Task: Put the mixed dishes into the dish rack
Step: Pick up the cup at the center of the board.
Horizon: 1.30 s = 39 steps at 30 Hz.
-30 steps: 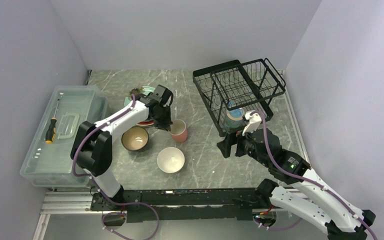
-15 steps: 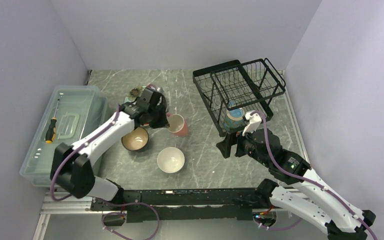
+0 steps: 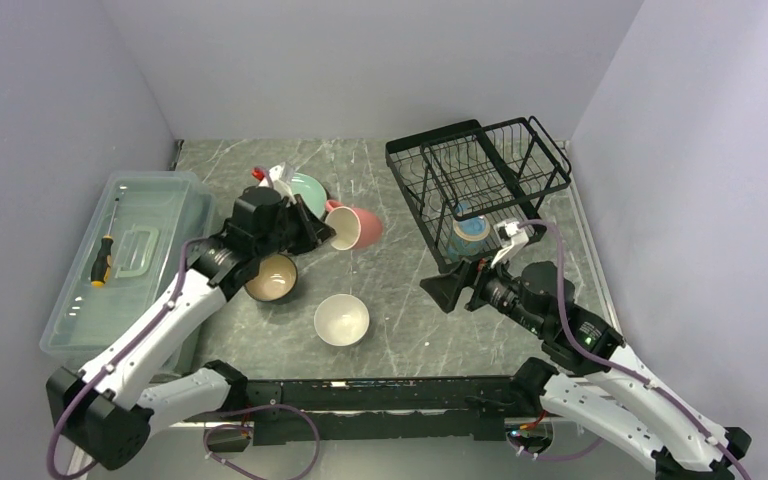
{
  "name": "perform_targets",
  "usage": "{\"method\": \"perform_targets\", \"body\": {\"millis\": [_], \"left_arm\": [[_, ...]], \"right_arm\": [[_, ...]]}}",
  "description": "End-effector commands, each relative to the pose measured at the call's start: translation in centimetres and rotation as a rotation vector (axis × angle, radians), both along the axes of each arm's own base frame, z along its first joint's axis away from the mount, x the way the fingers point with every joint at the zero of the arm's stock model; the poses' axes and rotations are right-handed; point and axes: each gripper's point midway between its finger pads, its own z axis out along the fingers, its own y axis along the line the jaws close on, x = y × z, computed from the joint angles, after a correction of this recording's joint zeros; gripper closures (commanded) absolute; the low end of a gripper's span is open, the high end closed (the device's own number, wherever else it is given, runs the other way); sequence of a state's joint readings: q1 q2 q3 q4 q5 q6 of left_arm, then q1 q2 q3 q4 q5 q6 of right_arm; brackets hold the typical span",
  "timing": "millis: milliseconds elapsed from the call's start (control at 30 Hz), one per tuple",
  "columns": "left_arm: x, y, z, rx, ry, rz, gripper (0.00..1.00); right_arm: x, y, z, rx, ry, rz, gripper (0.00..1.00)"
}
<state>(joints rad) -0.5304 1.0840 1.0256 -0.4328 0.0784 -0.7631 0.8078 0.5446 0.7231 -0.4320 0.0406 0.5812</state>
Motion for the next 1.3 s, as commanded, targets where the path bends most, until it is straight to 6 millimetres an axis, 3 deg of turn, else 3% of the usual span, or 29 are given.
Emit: {"method": "perform_targets", "body": {"millis": [0,267,633,967,1267], "left_arm": [[-0.2,-0.5,7.7,-0.235,-0.212,0.010,1.00],[-2.2,0.5,10.3,-0.395,-0.344,0.017,1.00],[-5.0,2.4,13.7,-0.550,-0.586,0.016,1.00],[-6.2,4.3,14.7,-0.728,-0.578,0.098,1.00],[-7.5,4.9,15.5,-0.833,-0.526,0.099,1.00]], "right_arm": [[-0.4,2.3,4.2,0.237,-0.030,0.059,0.01],[-0.6,5.0,7.5,0.528,0.004,0.139,0.00],[0.0,6.9,10.0,0.808,0.084,0.151,0.00],[0.5,9.9,12.1,0.840,-0.012,0.132,0.00],[1.0,10.8,14.5,0.871,-0.110,0.119,0.00]]}}
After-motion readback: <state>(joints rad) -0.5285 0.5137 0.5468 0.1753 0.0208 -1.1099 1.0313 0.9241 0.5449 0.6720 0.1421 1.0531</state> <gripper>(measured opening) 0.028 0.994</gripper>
